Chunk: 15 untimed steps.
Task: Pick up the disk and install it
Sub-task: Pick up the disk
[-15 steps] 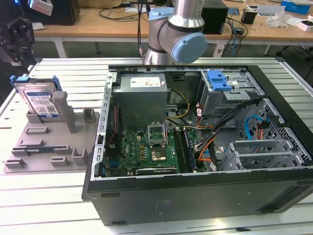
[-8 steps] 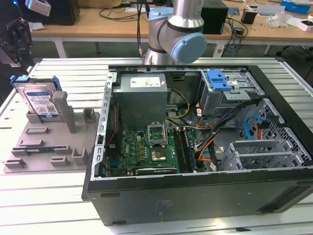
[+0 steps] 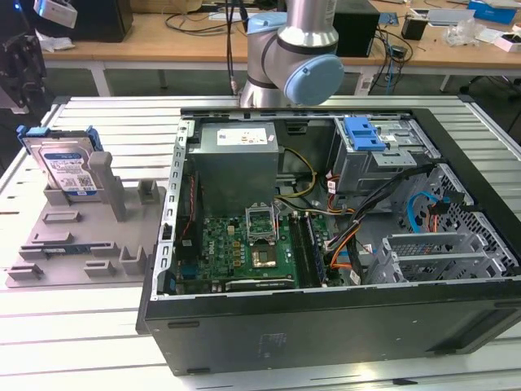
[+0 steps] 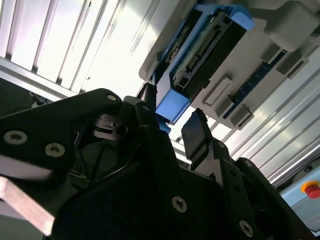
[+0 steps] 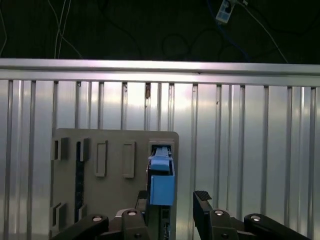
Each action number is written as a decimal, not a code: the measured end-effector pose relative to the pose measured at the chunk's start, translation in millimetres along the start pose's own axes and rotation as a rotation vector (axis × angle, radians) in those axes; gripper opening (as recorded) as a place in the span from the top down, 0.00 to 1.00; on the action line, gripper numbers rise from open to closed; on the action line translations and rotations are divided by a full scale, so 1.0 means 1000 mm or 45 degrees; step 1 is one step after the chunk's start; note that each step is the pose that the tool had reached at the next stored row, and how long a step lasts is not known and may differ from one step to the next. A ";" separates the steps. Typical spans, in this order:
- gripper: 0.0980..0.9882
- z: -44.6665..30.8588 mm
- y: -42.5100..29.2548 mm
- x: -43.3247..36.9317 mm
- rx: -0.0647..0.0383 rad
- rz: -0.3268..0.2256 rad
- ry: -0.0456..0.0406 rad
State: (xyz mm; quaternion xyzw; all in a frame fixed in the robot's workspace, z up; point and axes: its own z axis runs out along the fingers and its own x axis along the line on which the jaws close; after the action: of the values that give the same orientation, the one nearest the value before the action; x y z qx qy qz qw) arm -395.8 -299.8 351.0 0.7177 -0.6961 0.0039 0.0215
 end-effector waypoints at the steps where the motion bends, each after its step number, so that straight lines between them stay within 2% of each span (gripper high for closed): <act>1: 0.57 0.0000 0.0000 0.0002 0.000 0.000 0.000; 6: 0.57 0.0000 -0.0002 0.0009 0.000 -0.001 0.000; 10: 0.57 0.0003 -0.0017 0.0065 0.000 0.000 0.000; 15: 0.57 0.0015 -0.0074 0.0091 0.000 0.000 0.000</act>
State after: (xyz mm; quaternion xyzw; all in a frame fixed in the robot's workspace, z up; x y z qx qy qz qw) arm -388.2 -308.7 349.6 0.7177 -0.6960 0.0037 0.0216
